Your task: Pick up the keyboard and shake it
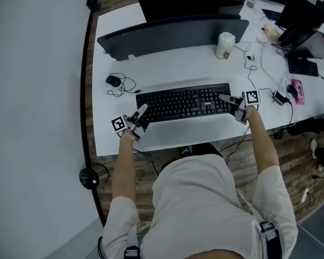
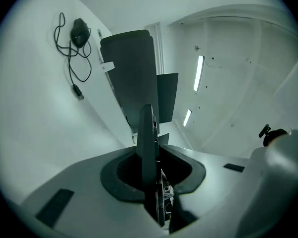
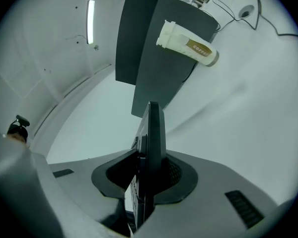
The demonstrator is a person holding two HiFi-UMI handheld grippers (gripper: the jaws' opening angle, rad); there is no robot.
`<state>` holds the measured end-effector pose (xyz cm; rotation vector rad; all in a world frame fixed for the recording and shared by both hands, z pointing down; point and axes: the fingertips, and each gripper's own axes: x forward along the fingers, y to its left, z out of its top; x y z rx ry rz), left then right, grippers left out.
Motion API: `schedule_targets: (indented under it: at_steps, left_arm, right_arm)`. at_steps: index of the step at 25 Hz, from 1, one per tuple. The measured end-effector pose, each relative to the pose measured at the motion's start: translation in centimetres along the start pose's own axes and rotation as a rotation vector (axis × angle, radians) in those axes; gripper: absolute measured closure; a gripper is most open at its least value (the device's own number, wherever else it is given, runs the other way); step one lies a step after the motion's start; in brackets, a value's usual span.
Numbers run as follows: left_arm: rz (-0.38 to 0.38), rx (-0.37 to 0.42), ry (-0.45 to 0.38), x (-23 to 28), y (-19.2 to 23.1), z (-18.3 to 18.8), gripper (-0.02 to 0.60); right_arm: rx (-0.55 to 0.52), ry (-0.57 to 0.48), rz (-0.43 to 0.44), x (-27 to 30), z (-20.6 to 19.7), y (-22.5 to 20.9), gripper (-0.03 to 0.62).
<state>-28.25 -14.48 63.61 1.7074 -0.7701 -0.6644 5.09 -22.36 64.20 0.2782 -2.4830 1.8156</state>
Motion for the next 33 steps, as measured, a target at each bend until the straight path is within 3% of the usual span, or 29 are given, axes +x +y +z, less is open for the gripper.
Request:
schedule_targets:
  at_steps: [4, 23, 33]
  left_arm:
    - [0.021, -0.036, -0.010, -0.1, 1.0, -0.8, 0.479]
    - [0.006, -0.088, -0.055, -0.8, 1.0, -0.2, 0.480]
    - [0.028, -0.063, -0.065, -1.4, 1.1, 0.6, 0.480]
  right_arm:
    - [0.035, -0.031, -0.018, -0.5, -0.5, -1.2, 0.477]
    - [0.007, -0.103, -0.019, 0.3, 0.5, -0.5, 0.477]
    - [0.014, -0.120, -0.030, 0.8, 0.4, -0.5, 0.477]
